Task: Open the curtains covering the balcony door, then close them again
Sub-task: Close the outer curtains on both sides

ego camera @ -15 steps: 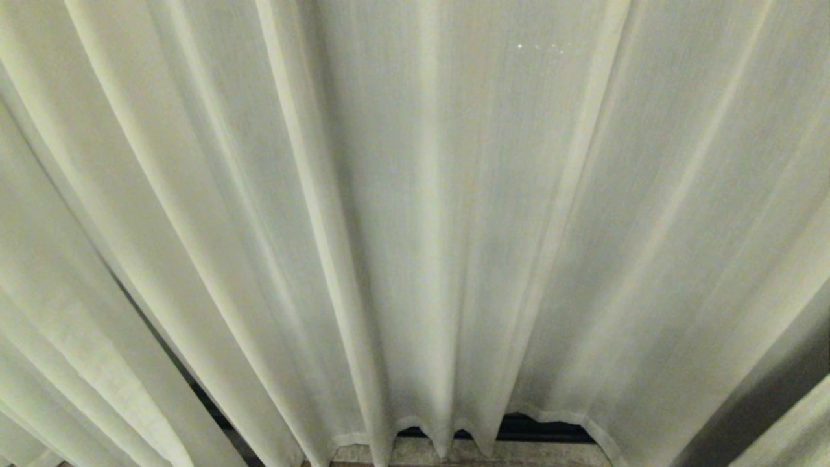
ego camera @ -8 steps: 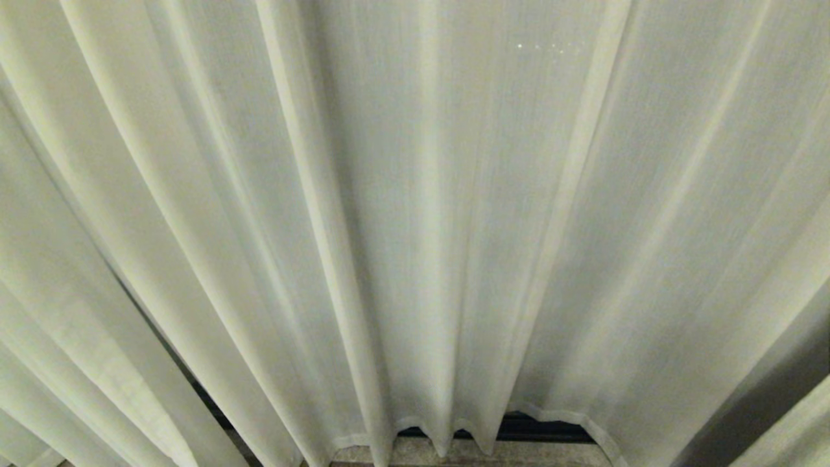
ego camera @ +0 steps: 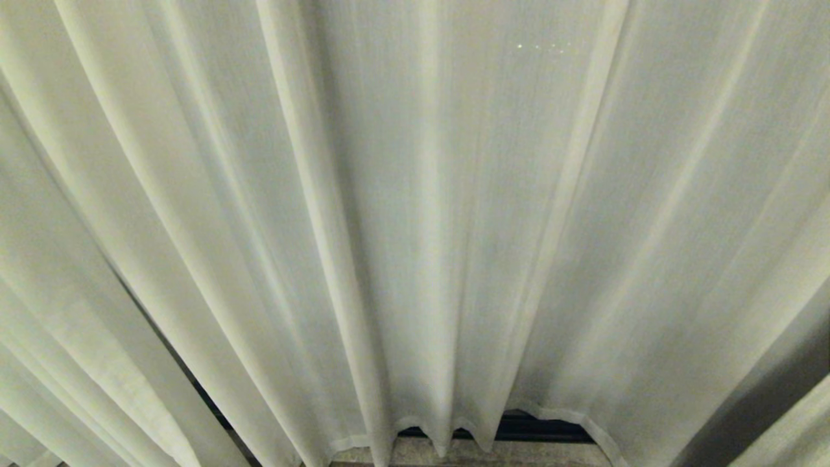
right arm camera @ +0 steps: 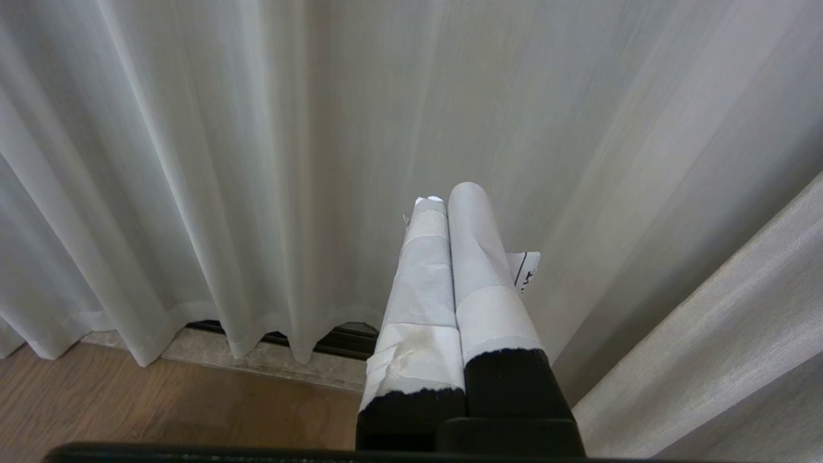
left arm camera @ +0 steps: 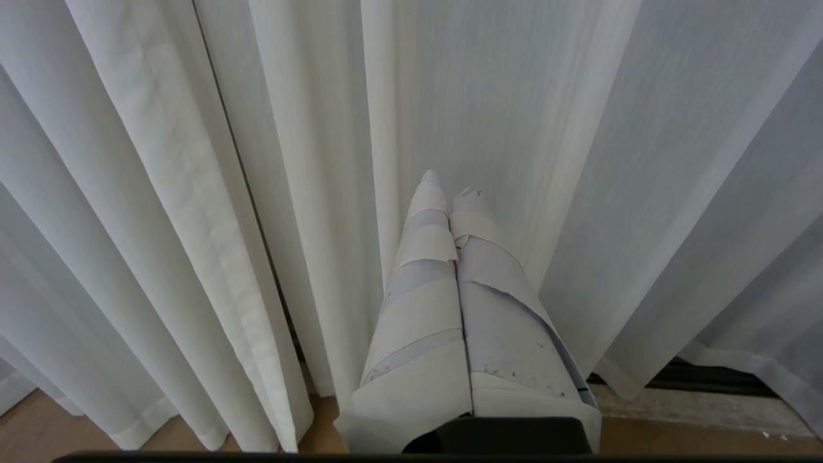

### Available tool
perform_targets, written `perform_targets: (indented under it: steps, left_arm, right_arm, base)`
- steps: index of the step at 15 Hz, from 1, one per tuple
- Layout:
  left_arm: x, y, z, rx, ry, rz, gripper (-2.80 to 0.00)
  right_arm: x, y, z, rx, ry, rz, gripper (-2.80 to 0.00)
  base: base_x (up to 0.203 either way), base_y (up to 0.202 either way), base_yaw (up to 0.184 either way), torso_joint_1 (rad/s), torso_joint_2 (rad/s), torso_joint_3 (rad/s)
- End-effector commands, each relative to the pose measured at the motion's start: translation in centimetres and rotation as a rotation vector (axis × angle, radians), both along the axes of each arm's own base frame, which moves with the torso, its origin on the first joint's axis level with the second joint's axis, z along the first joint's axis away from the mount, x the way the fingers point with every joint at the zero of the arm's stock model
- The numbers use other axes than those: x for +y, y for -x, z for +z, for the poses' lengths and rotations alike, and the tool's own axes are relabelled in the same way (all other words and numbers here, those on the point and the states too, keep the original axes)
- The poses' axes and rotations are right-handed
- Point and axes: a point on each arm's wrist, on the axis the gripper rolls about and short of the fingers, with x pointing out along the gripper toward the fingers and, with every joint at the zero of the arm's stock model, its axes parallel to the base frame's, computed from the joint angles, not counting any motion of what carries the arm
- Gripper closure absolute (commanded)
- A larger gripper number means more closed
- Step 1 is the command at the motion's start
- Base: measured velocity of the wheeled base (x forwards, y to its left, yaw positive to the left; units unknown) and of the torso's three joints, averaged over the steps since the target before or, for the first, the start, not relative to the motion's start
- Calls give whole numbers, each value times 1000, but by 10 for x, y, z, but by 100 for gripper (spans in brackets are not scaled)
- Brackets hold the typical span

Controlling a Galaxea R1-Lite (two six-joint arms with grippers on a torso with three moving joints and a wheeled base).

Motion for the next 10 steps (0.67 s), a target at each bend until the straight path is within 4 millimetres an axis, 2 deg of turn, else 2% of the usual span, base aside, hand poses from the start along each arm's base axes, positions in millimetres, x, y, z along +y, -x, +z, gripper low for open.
perform_targets:
  steps: [1,6,10]
  left_arm:
    - [0,0,0,-3,-1,1,0]
    - [0,0,0,-3,-1,-1,0]
    - [0,0,0,-3,-1,-1,0]
  right_arm:
    - [0,0,0,2,2,0,0]
    - [0,0,0,3,2,1,0]
    - [0,0,0,2,2,0,0]
  base:
    - [0,0,0,0,0,0]
    - [0,-24,1,1,0,1]
    - [0,-173,2,1,2,2]
